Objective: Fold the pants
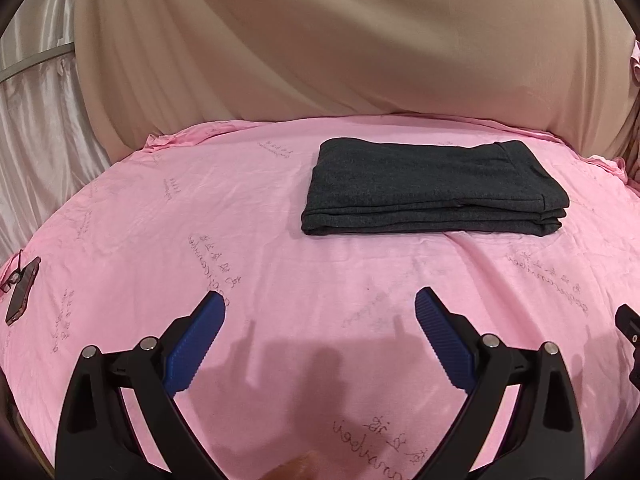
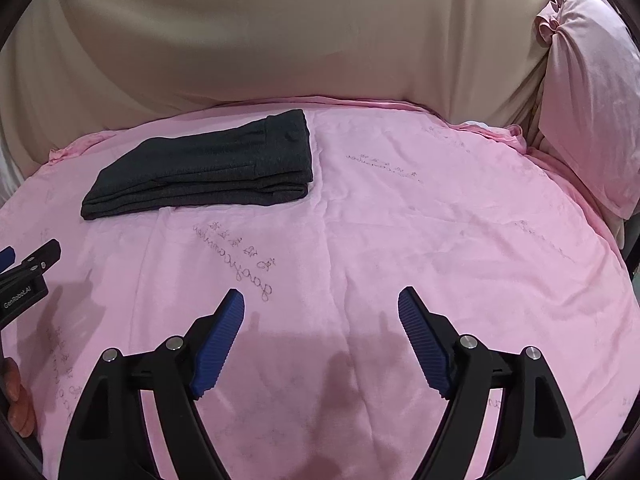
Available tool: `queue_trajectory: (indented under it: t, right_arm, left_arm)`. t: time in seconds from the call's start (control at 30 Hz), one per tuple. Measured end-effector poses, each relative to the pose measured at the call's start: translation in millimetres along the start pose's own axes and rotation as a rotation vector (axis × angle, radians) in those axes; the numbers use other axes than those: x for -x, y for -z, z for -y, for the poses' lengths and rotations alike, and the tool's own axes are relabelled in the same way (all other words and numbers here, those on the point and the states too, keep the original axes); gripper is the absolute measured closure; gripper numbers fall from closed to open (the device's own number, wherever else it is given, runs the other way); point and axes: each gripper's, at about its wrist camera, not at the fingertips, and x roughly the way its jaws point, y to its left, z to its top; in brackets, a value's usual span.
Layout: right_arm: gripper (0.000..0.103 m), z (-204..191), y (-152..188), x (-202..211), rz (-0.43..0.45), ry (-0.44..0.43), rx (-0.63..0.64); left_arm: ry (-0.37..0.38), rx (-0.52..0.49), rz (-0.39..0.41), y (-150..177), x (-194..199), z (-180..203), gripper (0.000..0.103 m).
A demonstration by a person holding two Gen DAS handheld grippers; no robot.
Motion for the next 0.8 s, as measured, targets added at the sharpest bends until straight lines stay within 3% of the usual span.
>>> queue_trajectory:
  t: [0.8]
  right_arm:
    - [0.023, -2.0, 1.4, -1.3, -0.010, 0.010, 0.007]
  left_arm:
    - [0.016, -0.047, 0.007, 0.6, 2.4, 11.3, 0.009]
